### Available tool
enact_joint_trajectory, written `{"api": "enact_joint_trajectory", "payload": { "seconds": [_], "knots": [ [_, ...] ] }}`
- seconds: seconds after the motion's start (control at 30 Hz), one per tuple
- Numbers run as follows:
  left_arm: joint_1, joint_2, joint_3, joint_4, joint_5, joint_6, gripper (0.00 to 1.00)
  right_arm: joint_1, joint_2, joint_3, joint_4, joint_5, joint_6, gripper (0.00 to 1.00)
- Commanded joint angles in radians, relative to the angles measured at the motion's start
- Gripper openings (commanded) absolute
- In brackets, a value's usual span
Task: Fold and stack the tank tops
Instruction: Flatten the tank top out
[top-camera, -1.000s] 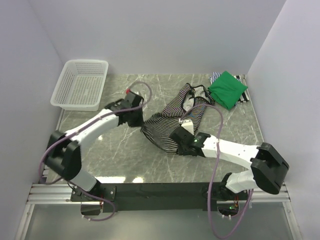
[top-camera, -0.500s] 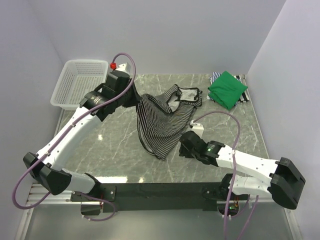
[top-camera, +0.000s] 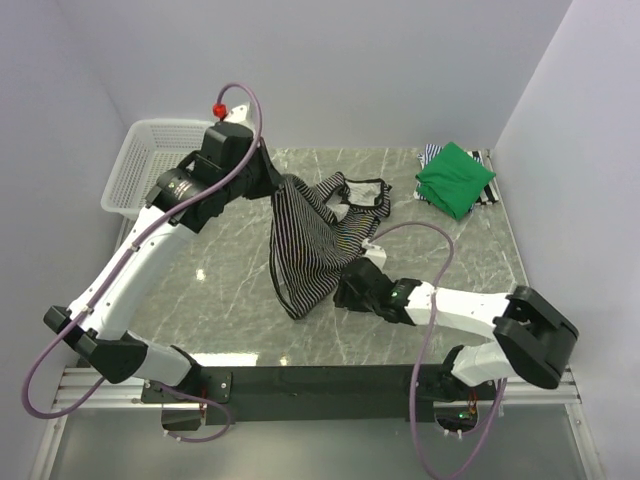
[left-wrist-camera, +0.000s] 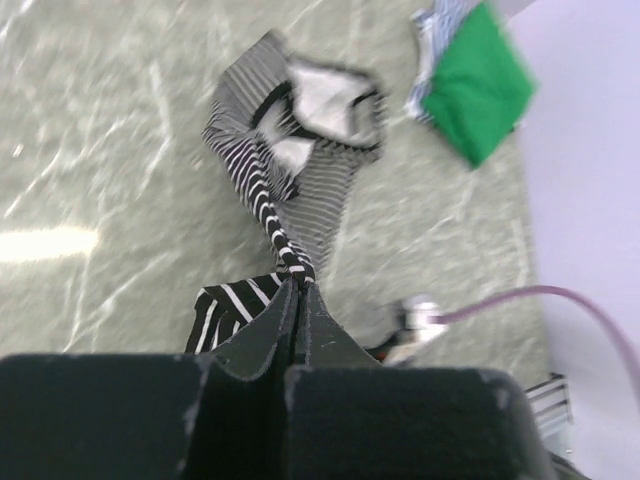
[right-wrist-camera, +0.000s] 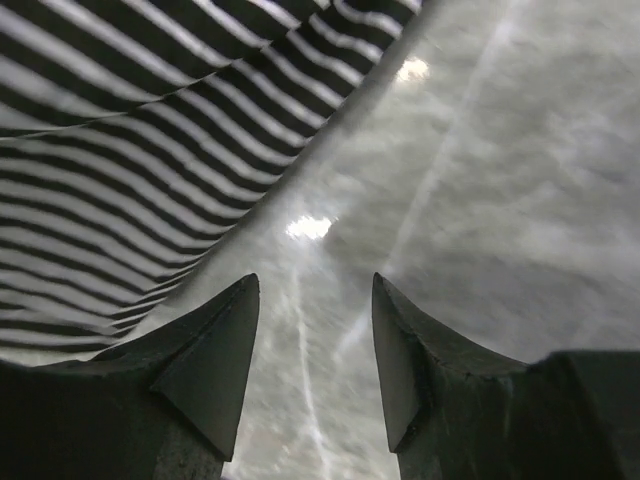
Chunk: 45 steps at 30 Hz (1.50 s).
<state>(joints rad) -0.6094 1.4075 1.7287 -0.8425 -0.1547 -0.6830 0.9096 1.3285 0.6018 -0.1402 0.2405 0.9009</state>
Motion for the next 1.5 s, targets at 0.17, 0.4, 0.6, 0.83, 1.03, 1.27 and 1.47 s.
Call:
{"api": "enact_joint_trajectory", "payload": {
  "seconds": [0.17,0.4,0.6,0.83,1.03,1.27,1.47],
  "knots": [
    [-0.067,0.050,0.170,0.000,-0.002,0.028,0.01,-0.026,0.173,0.098,0.201,-0.012,0.053,0.58],
    [-0.134,0.125,0.302,0.000,-0.017,0.023,0.01,-0.064,0.132,0.027,0.350,-0.033,0.079,0.58],
    [-0.245,0.278,0.529,-0.027,-0.035,0.027,0.01,-0.116,0.112,0.004,0.363,-0.039,0.093,0.58],
    [-0.317,0.343,0.628,-0.001,-0.065,0.005,0.01,-0.299,-0.020,-0.044,0.311,-0.026,0.052,0.59],
    [-0.253,0.252,0.505,0.011,-0.206,-0.042,0.01,-0.344,0.021,0.160,0.117,0.060,-0.083,0.60],
    [0.046,0.076,0.072,0.132,-0.112,-0.096,0.01,-0.344,0.213,0.335,0.008,0.008,-0.181,0.59],
    [0.217,0.080,-0.079,0.210,-0.108,-0.069,0.00,-0.279,0.252,0.377,0.014,-0.015,-0.197,0.58]
  ]
}}
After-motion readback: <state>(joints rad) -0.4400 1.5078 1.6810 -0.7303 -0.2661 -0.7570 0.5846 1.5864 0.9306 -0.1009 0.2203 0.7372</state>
